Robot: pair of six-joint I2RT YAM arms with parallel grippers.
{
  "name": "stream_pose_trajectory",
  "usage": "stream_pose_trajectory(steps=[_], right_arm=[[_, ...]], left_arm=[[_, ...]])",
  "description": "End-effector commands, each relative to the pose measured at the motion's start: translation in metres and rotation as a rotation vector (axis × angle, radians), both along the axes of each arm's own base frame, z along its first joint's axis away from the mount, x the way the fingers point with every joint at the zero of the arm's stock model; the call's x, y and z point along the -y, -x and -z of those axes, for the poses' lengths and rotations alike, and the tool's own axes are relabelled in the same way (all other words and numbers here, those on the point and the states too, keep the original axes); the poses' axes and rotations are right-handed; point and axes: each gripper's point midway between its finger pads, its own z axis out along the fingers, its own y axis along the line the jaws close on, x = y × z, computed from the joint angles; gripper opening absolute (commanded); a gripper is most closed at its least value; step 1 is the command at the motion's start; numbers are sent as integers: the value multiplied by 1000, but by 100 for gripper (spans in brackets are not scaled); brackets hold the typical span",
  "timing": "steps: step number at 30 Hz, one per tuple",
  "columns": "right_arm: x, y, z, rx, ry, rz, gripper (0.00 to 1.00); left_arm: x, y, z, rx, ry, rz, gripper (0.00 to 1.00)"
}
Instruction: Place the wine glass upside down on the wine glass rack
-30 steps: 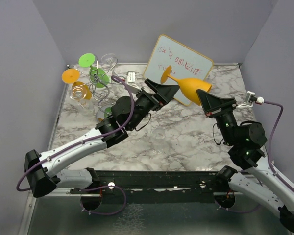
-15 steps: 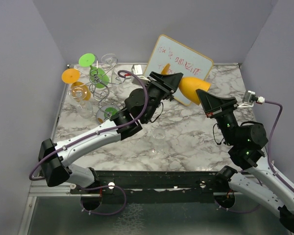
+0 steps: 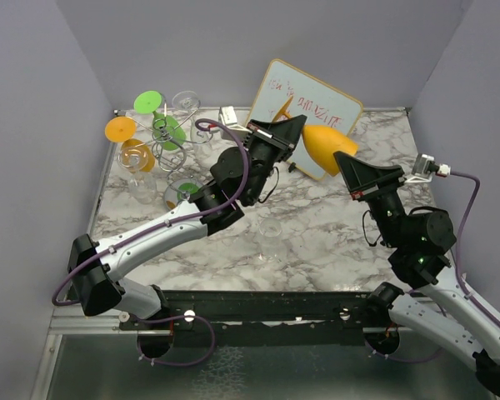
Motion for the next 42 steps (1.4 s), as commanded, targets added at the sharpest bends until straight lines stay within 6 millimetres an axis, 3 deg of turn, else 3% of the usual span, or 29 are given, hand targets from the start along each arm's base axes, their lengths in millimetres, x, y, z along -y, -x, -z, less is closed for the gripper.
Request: stream_pose_trajectory(steps=[1, 7, 12, 16, 20, 24, 32, 36, 42], right_arm=[[-10, 1, 8, -29, 68, -33, 13], [-6, -4, 16, -93, 105, -4, 44], [12, -13, 39, -222, 158, 94, 56], [26, -9, 50, -265, 188, 139, 66], [32, 1, 46, -231, 202, 139, 75], [34, 12, 31, -174, 214, 116, 79], [15, 43, -28, 52, 220, -32, 79], [12, 34, -27, -28, 207, -34, 78], [-14, 21, -14, -137, 227, -118, 72]], left_arm=[[1, 2, -6, 53, -70, -9, 0], [3, 3, -12, 123, -140, -16, 0], [10, 22, -31, 428, -415, 11, 0], [9, 36, -28, 609, -590, 25, 0], [5, 42, -18, 685, -681, 28, 0], [9, 54, -10, 782, -747, 72, 0], [14, 73, 13, 931, -857, 155, 0], [15, 78, 21, 976, -892, 176, 0], [23, 92, 27, 1079, -905, 243, 0]])
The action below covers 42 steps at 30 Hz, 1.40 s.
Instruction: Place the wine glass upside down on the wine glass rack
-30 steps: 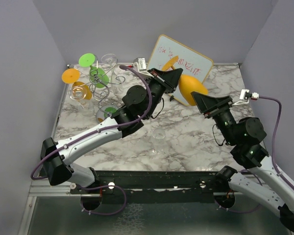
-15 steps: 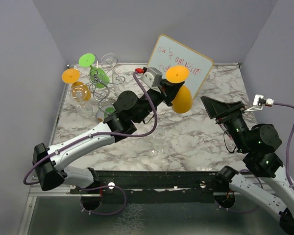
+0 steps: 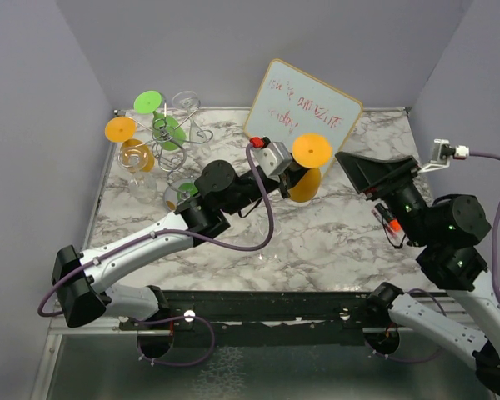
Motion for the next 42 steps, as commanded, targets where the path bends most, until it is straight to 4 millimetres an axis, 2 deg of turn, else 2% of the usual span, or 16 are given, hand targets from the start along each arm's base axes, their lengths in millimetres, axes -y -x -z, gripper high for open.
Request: stream_pose_trajectory(steps=[1, 6, 12, 15, 21, 23, 24, 27, 33, 38, 42], right_arm=[[-27, -6, 17, -112, 40, -99, 70], [-42, -10, 26, -166, 56, -147, 51], [-47, -12, 34, -210, 3, -169, 18], [-47, -15, 38, -235, -11, -162, 1], [-35, -19, 39, -232, -37, -102, 1], [-29, -19, 38, -215, -31, -75, 1], [-27, -20, 39, -212, -23, -59, 1], [-19, -22, 44, -206, 2, -12, 1], [-7, -20, 50, -162, 30, 35, 0], [-5, -17, 51, -116, 63, 41, 0], [-4, -13, 49, -88, 83, 33, 1]], left_arm=[[2, 24, -7, 104, -26, 104, 0], [4, 27, -2, 108, -40, 126, 0], [5, 27, 7, 91, -52, 126, 0], [3, 27, 11, 75, -55, 121, 14], [-5, 32, 15, -8, -26, 129, 67], [-5, 41, 17, -55, -23, 175, 79], [-5, 45, 17, -96, -10, 195, 82], [-5, 52, 13, -241, 52, 234, 86], [-6, 47, -1, -594, 251, 231, 86], [-4, 46, -7, -770, 341, 252, 86], [-5, 38, -8, -891, 386, 208, 84]])
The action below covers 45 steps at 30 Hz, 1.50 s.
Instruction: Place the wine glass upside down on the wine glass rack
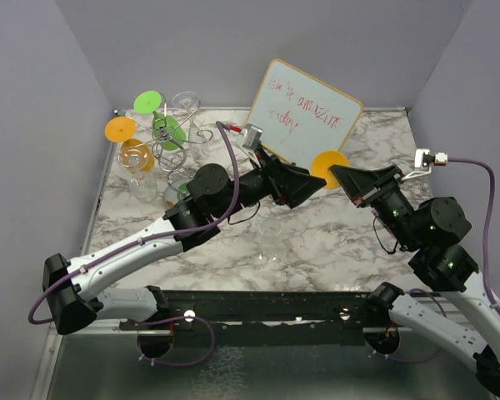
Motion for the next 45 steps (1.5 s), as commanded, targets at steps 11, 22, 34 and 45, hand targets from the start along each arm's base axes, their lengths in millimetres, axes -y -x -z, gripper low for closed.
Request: stream_pose_trajectory(steps=[11, 22, 34, 45], right_arm=[[-1, 11, -5, 98, 50, -38, 0], [-6, 15, -4, 105, 46, -69, 1], [0, 19, -11, 139, 46, -57, 12], [21, 22, -19, 155, 24, 24, 52]], left_arm=[[13, -8, -15, -272, 50, 2, 45], [17, -5, -12, -267, 27, 25, 24], [11, -5, -25, -199, 26, 11, 0], [-2, -33, -43, -198, 55, 68, 0]])
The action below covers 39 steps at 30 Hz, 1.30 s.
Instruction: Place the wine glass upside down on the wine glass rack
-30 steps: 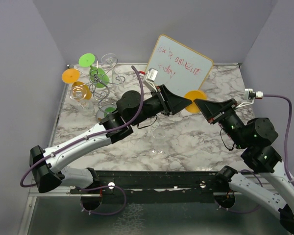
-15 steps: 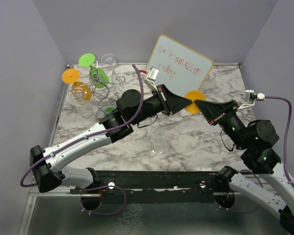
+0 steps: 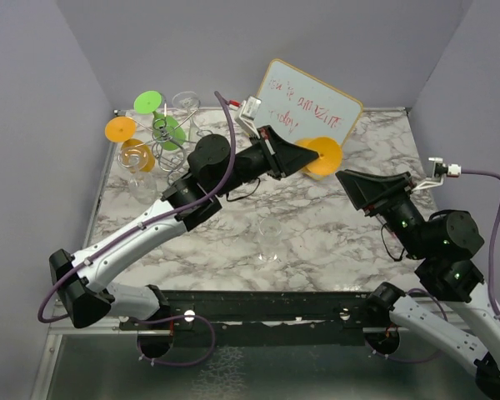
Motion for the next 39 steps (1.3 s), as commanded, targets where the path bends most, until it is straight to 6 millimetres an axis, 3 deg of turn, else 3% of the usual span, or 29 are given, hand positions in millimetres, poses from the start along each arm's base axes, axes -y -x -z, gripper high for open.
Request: stream_pose_trajectory(steps=[1, 10, 15, 23, 31, 39], right_arm=[[14, 3, -12, 21, -20, 51, 53], [31, 2, -10, 5, -37, 119, 56], [31, 0, -6, -4, -33, 130, 56], [31, -4, -2, -15, -34, 143, 56], [29, -7, 0, -26, -27, 143, 56], [27, -6, 5, -35, -51, 133, 56]], left_arm=[[-8, -13, -15, -11, 46, 61, 0], [-49, -53, -45, -15, 94, -42, 0], [-74, -75, -52, -27, 109, -160, 0], [-117, -117, -36, -154, 117, -366, 0], [-144, -128, -14, -327, 178, -464, 0], [-191, -137, -1, -422, 195, -722, 0]])
